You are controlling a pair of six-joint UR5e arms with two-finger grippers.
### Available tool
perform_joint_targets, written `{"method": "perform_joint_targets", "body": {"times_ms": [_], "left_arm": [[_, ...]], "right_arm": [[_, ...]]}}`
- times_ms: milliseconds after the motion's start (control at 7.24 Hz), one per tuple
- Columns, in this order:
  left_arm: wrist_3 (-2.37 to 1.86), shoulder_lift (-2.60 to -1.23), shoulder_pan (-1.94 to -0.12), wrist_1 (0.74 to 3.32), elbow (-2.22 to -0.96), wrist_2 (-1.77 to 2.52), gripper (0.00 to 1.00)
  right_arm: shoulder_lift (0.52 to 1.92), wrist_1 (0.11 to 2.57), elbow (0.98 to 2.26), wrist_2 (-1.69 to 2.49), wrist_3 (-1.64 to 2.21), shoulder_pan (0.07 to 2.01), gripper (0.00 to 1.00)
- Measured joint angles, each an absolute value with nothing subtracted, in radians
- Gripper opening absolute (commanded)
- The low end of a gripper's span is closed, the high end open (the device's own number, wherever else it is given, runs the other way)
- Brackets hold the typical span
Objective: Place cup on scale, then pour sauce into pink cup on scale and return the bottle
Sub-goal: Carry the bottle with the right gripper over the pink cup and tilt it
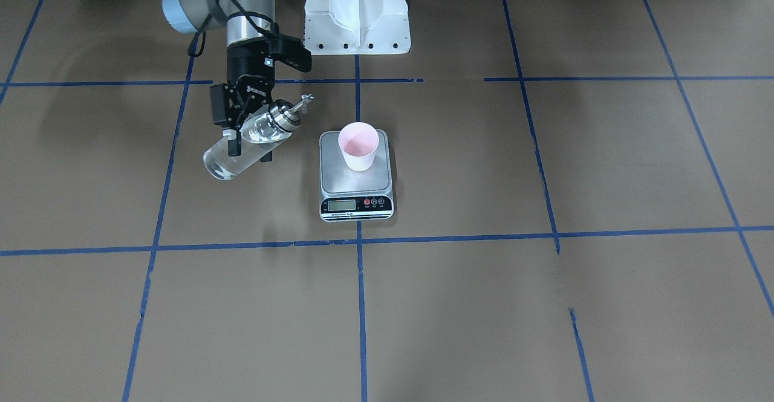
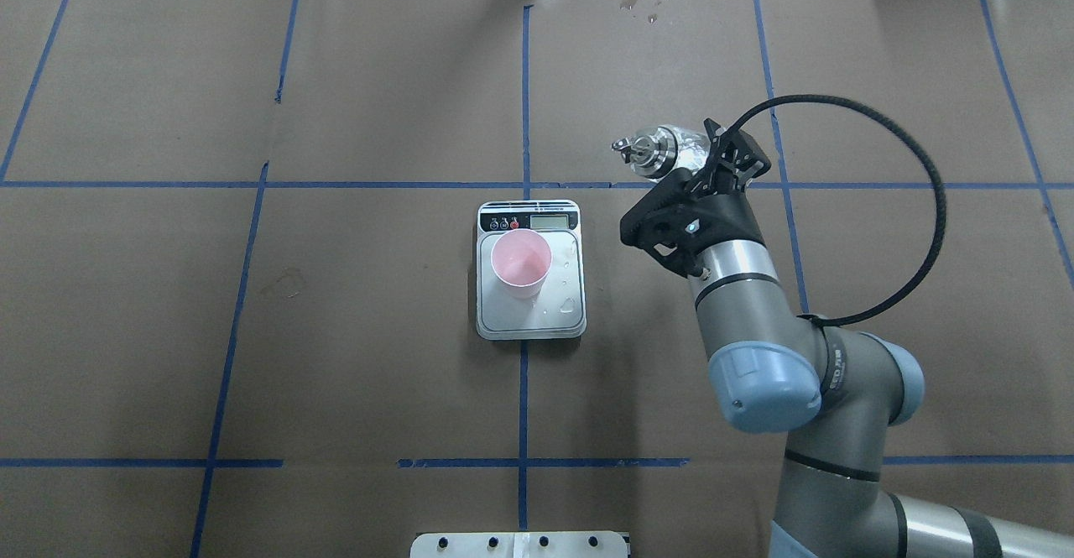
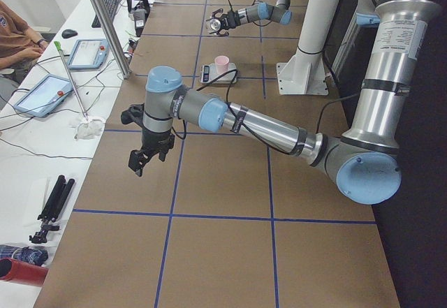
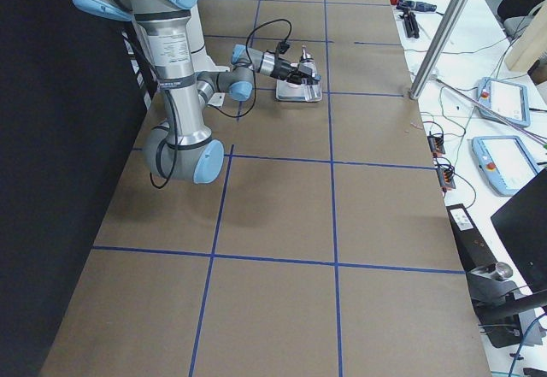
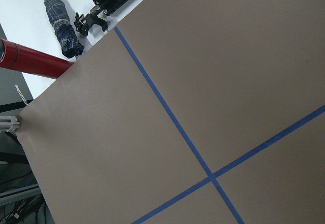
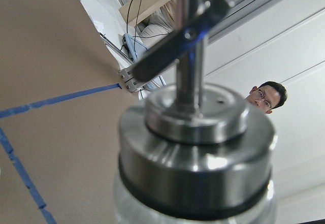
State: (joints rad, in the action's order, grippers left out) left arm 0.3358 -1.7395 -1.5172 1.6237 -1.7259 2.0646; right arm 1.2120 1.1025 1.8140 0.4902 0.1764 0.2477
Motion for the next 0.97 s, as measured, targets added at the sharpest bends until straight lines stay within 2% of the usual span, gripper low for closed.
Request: {"method": "perform_joint_targets", "body": {"times_ms": [414, 967], "left_arm": [[0.336, -1.743, -1.519, 1.634, -1.704, 2.065, 1.0], [0.336, -1.75, -1.519, 1.643, -1.684, 2.065, 1.0]], "right_arm": [[1.202, 1.105, 1.726, 0.369, 0.149, 0.208, 0.0], [1.149, 1.16, 1.673, 0.286, 0.019, 0.203, 0.0]]}}
